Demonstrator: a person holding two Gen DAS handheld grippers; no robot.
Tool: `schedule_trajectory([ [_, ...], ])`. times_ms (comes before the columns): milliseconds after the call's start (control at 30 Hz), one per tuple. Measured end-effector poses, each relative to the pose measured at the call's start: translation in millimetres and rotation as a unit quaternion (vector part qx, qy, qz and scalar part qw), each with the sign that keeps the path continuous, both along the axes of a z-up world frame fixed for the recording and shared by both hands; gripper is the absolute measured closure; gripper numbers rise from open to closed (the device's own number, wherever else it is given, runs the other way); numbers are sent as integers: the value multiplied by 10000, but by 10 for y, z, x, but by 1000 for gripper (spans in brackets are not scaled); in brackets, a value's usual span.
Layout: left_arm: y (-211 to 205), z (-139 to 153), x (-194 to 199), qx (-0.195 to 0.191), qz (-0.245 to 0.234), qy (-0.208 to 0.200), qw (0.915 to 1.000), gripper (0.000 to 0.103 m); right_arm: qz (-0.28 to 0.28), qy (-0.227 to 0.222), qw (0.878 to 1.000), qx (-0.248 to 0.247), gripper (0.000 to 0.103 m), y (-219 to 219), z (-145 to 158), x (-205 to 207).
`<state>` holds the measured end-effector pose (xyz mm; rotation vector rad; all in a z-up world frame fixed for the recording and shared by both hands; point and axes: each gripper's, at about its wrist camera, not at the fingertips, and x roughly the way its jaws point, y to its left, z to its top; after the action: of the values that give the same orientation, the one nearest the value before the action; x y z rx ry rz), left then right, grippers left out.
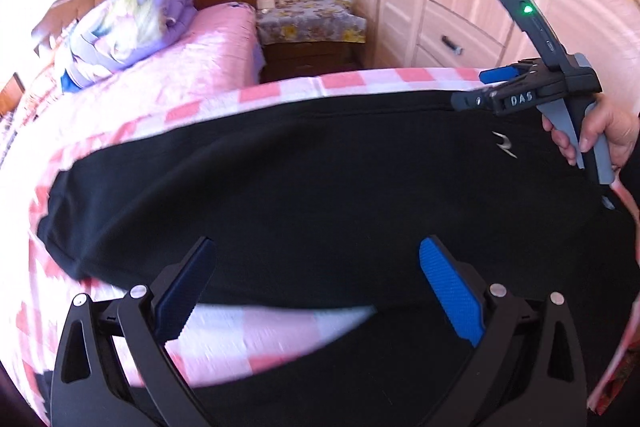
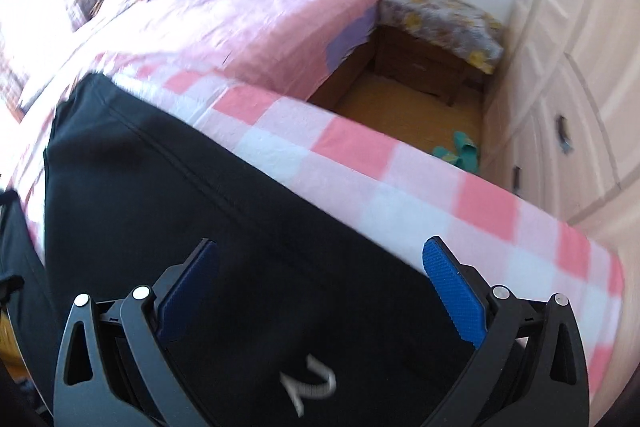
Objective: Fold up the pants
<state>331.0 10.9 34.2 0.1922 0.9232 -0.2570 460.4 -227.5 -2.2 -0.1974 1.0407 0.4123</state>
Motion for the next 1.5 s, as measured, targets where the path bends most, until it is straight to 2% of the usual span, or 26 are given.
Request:
schedule_trajectory([
  [67, -33, -12, 168, -44, 2, 50, 10000, 1, 226, 201, 9995, -104, 8, 76, -124, 138],
  [100, -31, -18, 255, -46, 51, 71, 10000, 2, 362, 319, 9988, -105, 22, 112, -189, 146],
  [167, 28, -40, 405, -126, 209, 147, 9996, 2, 641, 254, 9976, 10, 40, 172, -189, 105],
  [233, 89, -86, 590, -398, 321, 394, 9979, 2, 836, 215, 9961, 179, 71, 178, -149, 12],
  [267, 112, -111, 712, -763, 357, 614, 9946, 2, 861, 74, 9962, 121, 75, 176, -113, -61],
  [333, 143, -134, 835, -1246, 407, 846, 9878, 2, 955, -215, 9952, -32, 81, 192, -45, -206],
  [467, 102, -157, 1108, -2251, 559, 1259, 9645, 2, 937, -1045, 9899, -179, 82, 247, 195, -704],
  [567, 4, -168, 1220, -2788, 627, 1470, 9470, 2, 946, -1463, 9837, -452, 82, 303, 245, -1041],
  [633, -71, -195, 1265, -2821, 723, 1556, 9439, 2, 908, -1691, 9798, -554, 82, 364, 250, -1286],
  [700, -152, -279, 1297, -2488, 1016, 1678, 9485, 4, 805, -1950, 9746, -750, 82, 424, 244, -1518],
  [733, -162, -319, 1313, -2379, 1164, 1769, 9479, 7, 767, -2100, 9706, -895, 84, 477, 233, -1646],
  [767, -149, -380, 1307, -2441, 1241, 1841, 9440, 20, 746, -2189, 9681, -961, 84, 514, 219, -1744],
  [800, -124, -421, 1296, -2479, 1290, 1864, 9419, 42, 727, -2269, 9660, -1007, 85, 554, 203, -1866],
  [833, -89, -448, 1262, -2456, 1361, 1844, 9419, 56, 719, -2319, 9648, -1006, 90, 586, 183, -1977],
  [867, -41, -467, 1204, -2462, 1383, 1766, 9429, 77, 684, -2375, 9634, -1035, 91, 606, 154, -2071],
  [900, 17, -465, 1136, -2599, 1326, 1677, 9417, 89, 639, -2418, 9623, -1066, 90, 596, 135, -2139],
  [1000, 258, -307, 769, -2891, 1206, 1107, 9432, 92, 497, -2357, 9659, -947, 86, 557, 119, -2371],
  [1067, 323, -36, 274, -2786, 940, 227, 9555, 92, 326, -2130, 9747, -594, 53, 459, 185, -2547],
  [1100, 351, 54, 62, -2724, 802, -105, 9588, 92, 217, -2104, 9765, -410, 19, 388, 227, -2636],
  [1133, 369, 148, -176, -2653, 639, -458, 9610, 92, 68, -2141, 9766, -177, 7, 291, 282, -2753],
  [1200, 391, 188, -686, -2441, 362, -945, 9644, 92, -376, -2208, 9730, 557, 8, -29, 404, -3037],
  [1267, 399, 38, -1038, -2320, 204, -1020, 9671, 91, -934, -2062, 9672, 1151, 8, -374, 427, -3176],
  [1300, 410, -44, -1119, -2280, 178, -985, 9685, 91, -1462, -1922, 9578, 1558, 7, -657, 399, -3229],
  [1333, 419, -153, -1191, -2243, 167, -908, 9701, 90, -1740, -1811, 9512, 1791, 7, -810, 365, -3231],
  [1400, 417, -404, -1205, -2302, 212, -583, 9712, 90, -2503, -1322, 9314, 2287, 7, -1200, 249, -3147],
  [1500, 477, -580, -1132, -2554, 379, -338, 9655, 87, -2999, -1047, 9085, 2717, 7, -1477, 253, -2970],
])
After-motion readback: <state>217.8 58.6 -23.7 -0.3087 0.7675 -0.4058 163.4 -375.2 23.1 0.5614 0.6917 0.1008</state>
